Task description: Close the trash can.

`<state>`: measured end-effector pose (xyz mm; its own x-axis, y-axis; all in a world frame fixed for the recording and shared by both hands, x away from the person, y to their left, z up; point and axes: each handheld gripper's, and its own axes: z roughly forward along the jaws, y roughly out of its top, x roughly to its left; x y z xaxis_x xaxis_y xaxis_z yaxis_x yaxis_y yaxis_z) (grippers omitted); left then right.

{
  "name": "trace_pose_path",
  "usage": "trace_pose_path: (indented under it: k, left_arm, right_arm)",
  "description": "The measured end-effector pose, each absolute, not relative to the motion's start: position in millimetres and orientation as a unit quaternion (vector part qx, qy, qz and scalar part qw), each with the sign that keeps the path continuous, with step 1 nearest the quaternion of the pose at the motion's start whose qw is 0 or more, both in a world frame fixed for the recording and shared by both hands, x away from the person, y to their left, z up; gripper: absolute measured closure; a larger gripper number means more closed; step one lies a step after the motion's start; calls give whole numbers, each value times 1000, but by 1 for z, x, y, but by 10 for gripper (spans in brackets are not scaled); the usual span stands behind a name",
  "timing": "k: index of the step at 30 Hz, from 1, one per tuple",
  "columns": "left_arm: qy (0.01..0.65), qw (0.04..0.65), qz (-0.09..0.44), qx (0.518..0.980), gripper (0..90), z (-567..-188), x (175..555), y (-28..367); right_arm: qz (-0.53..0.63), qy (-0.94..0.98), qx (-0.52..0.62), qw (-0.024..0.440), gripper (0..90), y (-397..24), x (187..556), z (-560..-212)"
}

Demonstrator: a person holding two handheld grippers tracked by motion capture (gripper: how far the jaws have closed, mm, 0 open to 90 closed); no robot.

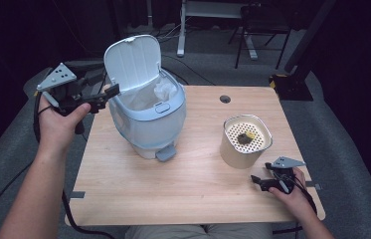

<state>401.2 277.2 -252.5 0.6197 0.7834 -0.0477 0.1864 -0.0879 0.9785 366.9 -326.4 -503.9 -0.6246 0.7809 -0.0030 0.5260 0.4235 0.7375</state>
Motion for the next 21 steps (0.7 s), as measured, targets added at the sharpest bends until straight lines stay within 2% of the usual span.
trace_pose_path:
  k: [21]
  left_arm:
    - [413, 539, 287, 676, 285, -251, 445, 286]
  right_arm:
    - [362, 826, 395, 176, 172, -326, 367, -504]
